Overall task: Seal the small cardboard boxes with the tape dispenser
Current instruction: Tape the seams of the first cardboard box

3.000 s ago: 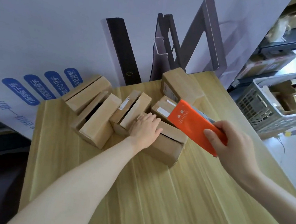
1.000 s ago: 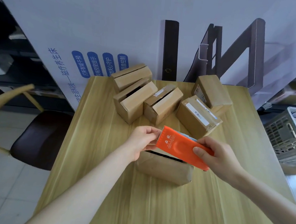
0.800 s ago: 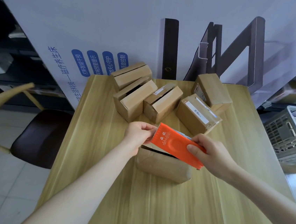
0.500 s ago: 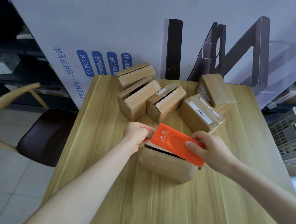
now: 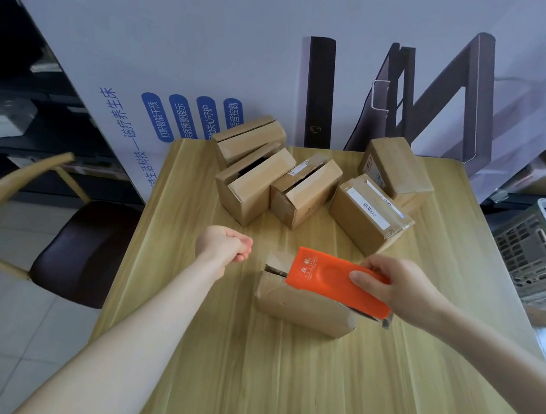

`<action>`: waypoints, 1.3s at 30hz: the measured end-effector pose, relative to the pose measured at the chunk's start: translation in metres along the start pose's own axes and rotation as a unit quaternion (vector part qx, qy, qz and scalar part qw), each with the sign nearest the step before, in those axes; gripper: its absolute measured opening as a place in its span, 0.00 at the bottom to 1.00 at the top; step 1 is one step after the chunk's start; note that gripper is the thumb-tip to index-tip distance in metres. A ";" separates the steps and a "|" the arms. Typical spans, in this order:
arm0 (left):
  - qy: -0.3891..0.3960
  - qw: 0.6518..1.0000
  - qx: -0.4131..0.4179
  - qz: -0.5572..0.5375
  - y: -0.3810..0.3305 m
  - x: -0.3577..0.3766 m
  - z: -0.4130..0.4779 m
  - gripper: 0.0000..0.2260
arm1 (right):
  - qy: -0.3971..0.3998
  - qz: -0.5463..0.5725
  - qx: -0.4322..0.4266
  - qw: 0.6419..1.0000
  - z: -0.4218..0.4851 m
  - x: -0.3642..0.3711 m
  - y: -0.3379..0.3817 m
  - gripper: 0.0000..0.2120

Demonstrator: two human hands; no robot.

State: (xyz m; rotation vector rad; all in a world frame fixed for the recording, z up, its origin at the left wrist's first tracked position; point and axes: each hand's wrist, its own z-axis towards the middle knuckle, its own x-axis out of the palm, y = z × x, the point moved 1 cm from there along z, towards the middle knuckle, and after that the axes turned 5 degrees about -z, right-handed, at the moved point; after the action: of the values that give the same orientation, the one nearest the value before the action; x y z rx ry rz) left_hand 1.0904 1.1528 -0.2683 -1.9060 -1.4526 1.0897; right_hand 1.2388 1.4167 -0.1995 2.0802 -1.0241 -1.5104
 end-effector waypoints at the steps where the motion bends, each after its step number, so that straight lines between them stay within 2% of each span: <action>1: 0.007 1.000 -0.002 -0.003 0.002 0.001 -0.001 0.10 | 0.001 0.002 -0.001 1.000 0.000 -0.002 -0.001 0.09; 3: 0.016 1.000 -0.005 -0.011 0.006 0.003 -0.001 0.09 | 0.004 -0.018 -0.001 1.000 0.000 -0.006 -0.002 0.09; 10: 0.014 1.000 -0.002 -0.015 0.018 0.011 -0.001 0.03 | 0.001 -0.227 0.013 0.974 0.027 -0.008 0.012 0.15; 20: -0.024 0.999 -0.019 -0.013 0.046 0.008 0.010 0.03 | 0.010 -0.343 0.007 0.939 0.059 0.026 0.022 0.18; 24: -0.023 0.999 -0.018 -0.014 0.053 0.011 0.016 0.03 | 0.014 -0.360 0.017 0.933 0.064 0.034 0.021 0.14; 35: -0.017 0.999 -0.048 -0.019 0.074 0.019 0.026 0.03 | 0.042 -0.382 0.028 0.923 0.077 0.045 0.017 0.15; 39: -0.015 0.998 -0.054 -0.032 0.081 0.027 0.030 0.06 | 0.045 -0.376 0.036 0.925 0.079 0.045 0.015 0.16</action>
State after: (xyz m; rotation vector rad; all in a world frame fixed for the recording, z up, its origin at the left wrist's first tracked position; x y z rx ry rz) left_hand 1.1124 1.1516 -0.3561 -1.9092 -1.6062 1.0334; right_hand 1.1678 1.3829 -0.2471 2.7409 -0.2244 -1.6746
